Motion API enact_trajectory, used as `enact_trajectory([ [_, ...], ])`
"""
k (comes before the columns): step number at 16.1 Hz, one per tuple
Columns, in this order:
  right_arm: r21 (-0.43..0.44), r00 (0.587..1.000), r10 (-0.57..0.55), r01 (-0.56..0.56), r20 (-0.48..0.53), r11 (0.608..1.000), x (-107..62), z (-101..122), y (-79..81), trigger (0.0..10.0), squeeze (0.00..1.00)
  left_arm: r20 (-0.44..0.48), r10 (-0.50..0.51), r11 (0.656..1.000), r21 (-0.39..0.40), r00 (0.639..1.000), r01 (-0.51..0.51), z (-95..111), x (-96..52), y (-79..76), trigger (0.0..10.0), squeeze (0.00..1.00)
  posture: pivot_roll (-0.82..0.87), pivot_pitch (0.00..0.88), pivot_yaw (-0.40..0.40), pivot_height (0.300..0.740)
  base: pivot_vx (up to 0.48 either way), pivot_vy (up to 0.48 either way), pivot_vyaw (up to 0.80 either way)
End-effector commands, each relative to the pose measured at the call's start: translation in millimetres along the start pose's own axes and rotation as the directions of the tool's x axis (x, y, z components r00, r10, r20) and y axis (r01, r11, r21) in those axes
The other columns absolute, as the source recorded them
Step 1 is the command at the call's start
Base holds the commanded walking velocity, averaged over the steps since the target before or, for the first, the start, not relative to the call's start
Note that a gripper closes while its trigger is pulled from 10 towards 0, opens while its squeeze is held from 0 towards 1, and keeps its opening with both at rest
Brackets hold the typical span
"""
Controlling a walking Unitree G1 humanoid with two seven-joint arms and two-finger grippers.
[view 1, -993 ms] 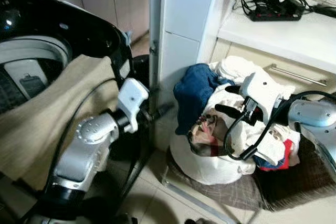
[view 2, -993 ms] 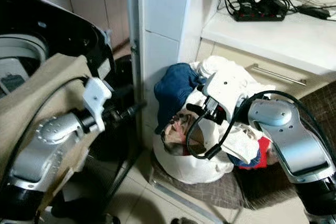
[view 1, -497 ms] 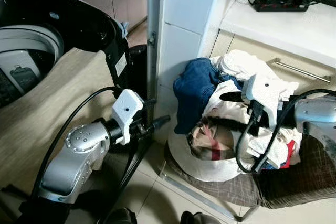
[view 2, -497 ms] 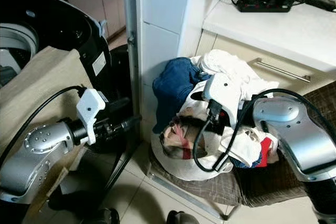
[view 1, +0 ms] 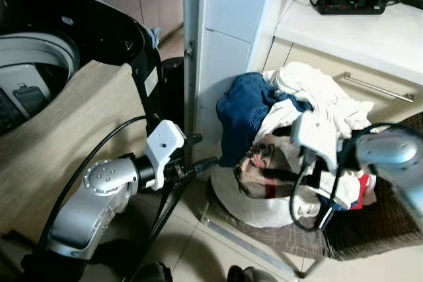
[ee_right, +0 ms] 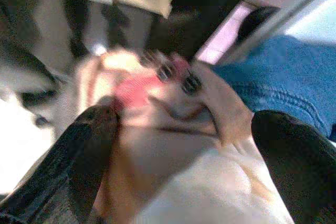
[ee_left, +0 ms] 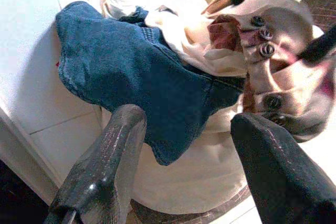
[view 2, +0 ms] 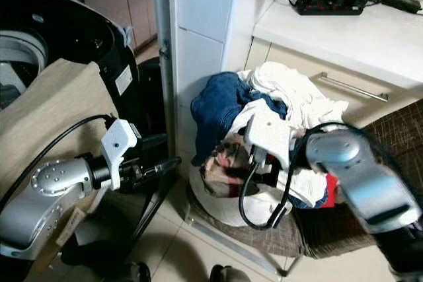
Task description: Clothes washing
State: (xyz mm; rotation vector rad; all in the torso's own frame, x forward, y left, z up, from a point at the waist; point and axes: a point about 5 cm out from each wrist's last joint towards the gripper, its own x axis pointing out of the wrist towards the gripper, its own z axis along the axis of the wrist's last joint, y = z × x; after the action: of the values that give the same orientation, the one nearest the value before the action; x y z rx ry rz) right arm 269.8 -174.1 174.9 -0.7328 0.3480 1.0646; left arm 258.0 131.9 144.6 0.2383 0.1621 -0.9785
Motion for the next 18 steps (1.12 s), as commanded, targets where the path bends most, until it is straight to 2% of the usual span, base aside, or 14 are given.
enact_trajectory([
  [1, -0.057, 0.998, -0.038, 0.035, -0.05, 0.998, 7.6, -9.9, -1.5, 10.0, 0.0, 0.002, -0.038, 0.999, 0.013, 0.999, 0.038, 5.0, 2.8, -3.4, 10.0, 0.0, -0.05, 0.1, -0.047, 0.74, 0.0, 0.0, 0.0],
  [3, -0.071, 0.998, -0.049, 0.046, -0.047, 0.996, 13.5, -12.4, -1.2, 10.0, 0.0, -0.001, -0.052, 0.999, 0.008, 0.999, 0.052, 4.7, 3.3, -4.8, 10.0, 0.0, -0.05, 0.099, -0.048, 0.74, 0.0, 0.0, 0.0],
  [6, -0.151, 0.992, -0.094, 0.081, -0.081, 0.985, 19.2, -20.1, -4.2, 10.0, 0.0, -0.009, -0.051, 0.999, 0.012, 0.999, 0.051, 4.2, 2.5, -3.8, 10.0, 0.0, -0.05, 0.093, -0.049, 0.74, 0.0, 0.0, 0.0],
  [7, -0.163, 0.99, -0.114, 0.098, -0.086, 0.982, 19.4, -21.6, -6.7, 8.0, 0.0, -0.006, -0.046, 0.999, 0.014, 0.999, 0.046, 4.8, 2.7, -3.2, 10.0, 0.0, -0.05, 0.093, -0.049, 0.74, 0.0, 0.0, 0.0],
  [8, -0.181, 0.985, -0.148, 0.131, -0.087, 0.975, 18.8, -23.8, -11.5, 0.0, 0.0, -0.002, -0.041, 0.999, 0.017, 0.999, 0.041, 6.3, 3.6, -2.0, 10.0, 0.0, -0.05, 0.092, -0.047, 0.74, 0.0, 0.0, 0.0],
  [18, -0.169, 0.991, -0.114, 0.102, -0.068, 0.98, 16.5, -22.8, -12.2, 0.0, 0.0, 0.004, -0.05, 0.999, 0.02, 0.999, 0.049, 7.3, 7.2, -2.0, 10.0, 0.0, -0.06, 0.078, -0.043, 0.74, 0.0, 0.0, 0.0],
])
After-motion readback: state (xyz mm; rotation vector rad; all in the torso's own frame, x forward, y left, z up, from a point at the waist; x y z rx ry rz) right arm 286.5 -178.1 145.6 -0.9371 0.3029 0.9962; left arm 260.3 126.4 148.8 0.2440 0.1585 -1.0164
